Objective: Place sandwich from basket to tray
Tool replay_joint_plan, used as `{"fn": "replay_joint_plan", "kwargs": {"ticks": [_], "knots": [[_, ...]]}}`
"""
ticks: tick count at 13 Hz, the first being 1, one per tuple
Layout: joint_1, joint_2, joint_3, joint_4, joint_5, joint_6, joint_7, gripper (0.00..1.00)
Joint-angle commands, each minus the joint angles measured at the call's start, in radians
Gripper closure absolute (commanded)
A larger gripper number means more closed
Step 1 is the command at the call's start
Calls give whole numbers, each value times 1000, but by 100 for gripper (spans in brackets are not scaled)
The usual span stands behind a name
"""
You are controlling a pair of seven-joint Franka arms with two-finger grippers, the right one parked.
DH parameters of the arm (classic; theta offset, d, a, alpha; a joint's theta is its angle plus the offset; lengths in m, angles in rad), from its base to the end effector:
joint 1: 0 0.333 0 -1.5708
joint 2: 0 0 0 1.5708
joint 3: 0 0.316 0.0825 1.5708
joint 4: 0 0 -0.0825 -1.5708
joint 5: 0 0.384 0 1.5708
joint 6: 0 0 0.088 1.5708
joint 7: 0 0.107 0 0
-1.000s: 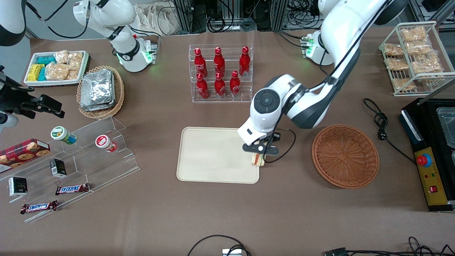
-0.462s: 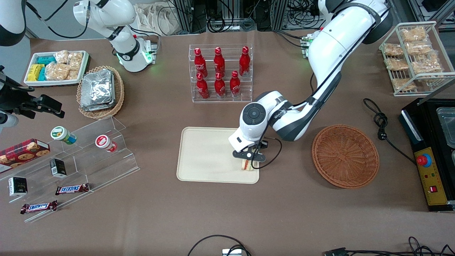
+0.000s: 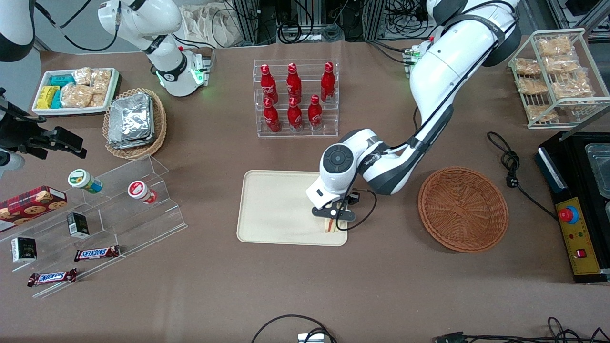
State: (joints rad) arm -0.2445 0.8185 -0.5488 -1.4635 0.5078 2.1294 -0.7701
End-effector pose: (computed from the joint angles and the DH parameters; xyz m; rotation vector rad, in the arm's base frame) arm 0.5651 -0.4394 0.2407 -3.0971 0.2504 -0.0151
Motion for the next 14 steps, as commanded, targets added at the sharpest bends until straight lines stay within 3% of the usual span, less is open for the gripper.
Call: {"fn": "replay_joint_plan", "kwargs": {"ticks": [1, 5, 7, 11, 13, 14], "knots": [[-10, -8, 4, 29, 21, -5, -78, 0], [4, -155, 1, 14, -5, -132, -127, 0], [57, -247, -2, -18, -60, -170, -104, 0], [304, -508, -11, -156, -305, -218, 232, 0], [423, -612, -11, -191, -359, -278, 372, 0], [432, -657, 6, -210, -361, -284, 389, 0]]}}
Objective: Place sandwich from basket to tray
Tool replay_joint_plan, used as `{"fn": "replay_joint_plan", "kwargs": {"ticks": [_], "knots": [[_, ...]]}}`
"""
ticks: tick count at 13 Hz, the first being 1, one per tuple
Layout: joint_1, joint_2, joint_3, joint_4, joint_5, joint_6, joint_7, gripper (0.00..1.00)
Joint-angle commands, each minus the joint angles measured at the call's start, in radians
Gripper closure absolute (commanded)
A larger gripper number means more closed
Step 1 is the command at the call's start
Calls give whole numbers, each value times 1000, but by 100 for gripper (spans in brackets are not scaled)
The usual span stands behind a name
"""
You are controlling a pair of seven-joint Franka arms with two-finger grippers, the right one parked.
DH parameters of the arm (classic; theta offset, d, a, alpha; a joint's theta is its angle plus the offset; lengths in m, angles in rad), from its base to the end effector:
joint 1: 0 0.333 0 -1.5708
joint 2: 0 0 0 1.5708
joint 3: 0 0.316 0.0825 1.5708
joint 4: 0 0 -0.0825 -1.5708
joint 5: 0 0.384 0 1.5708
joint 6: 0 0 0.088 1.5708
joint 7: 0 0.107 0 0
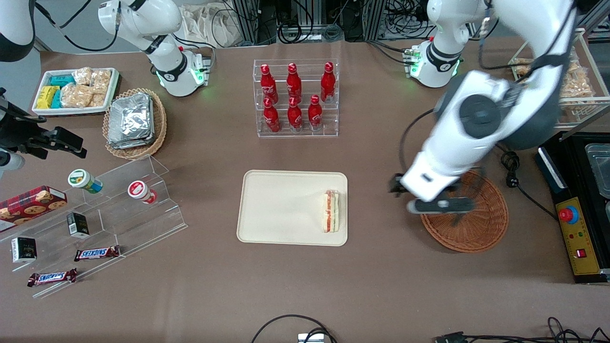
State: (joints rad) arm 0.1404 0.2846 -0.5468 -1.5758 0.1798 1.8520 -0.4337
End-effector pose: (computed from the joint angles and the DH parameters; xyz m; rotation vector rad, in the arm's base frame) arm 0.6076 -0.2070 0.4977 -3.1299 -0.0010 -0.0665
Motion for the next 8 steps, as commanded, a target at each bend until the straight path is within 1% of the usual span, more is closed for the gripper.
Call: {"fn": "replay_joint_plan", "kwargs": {"ticks": [1, 2, 3, 4, 5, 6, 8], "knots": [[27, -146, 69, -99, -34, -8, 58, 0], [-38, -177, 159, -101, -40, -13, 94, 0], [-69, -199, 236, -102, -80, -46, 155, 0], [-71, -218, 269, -99, -123, -87, 238, 0], [-71, -240, 303, -99, -135, -112, 291, 0], [-73, -251, 324, -95, -135, -146, 323, 0], [-73, -269, 329, -92, -135, -187, 342, 0]]}}
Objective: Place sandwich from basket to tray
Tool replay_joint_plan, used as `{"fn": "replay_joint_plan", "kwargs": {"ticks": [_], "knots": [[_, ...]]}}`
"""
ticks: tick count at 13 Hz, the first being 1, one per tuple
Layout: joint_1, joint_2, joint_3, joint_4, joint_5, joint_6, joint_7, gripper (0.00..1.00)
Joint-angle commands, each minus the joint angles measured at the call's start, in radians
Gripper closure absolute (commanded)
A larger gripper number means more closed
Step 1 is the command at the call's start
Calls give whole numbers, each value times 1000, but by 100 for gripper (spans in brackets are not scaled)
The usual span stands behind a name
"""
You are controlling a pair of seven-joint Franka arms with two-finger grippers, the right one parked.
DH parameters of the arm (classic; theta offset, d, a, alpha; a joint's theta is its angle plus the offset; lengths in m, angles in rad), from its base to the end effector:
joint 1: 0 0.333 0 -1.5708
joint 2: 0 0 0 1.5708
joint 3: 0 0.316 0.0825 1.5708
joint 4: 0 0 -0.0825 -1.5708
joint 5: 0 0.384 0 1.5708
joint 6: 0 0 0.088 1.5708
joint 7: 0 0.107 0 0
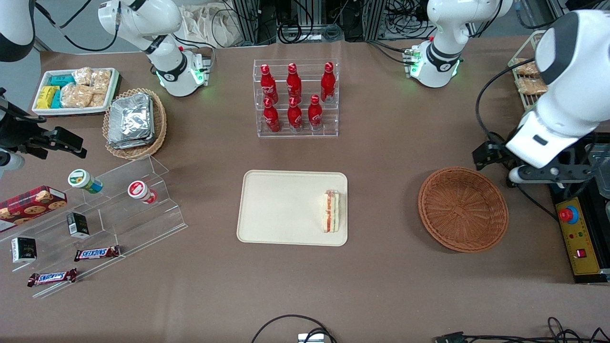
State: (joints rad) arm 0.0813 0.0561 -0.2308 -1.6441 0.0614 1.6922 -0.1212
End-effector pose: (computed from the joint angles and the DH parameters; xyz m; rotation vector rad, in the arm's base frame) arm 0.5732 -0.0771 0.5694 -3.0926 0.0551 -0.0001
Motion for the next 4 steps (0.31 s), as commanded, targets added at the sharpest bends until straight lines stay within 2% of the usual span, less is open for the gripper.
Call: {"fn": "replay_joint_plan", "kwargs": {"ticks": [1, 4], "knots": [[-14, -42, 13, -22, -17, -40, 37, 0], [-12, -41, 25, -14, -18, -51, 45, 0]]}}
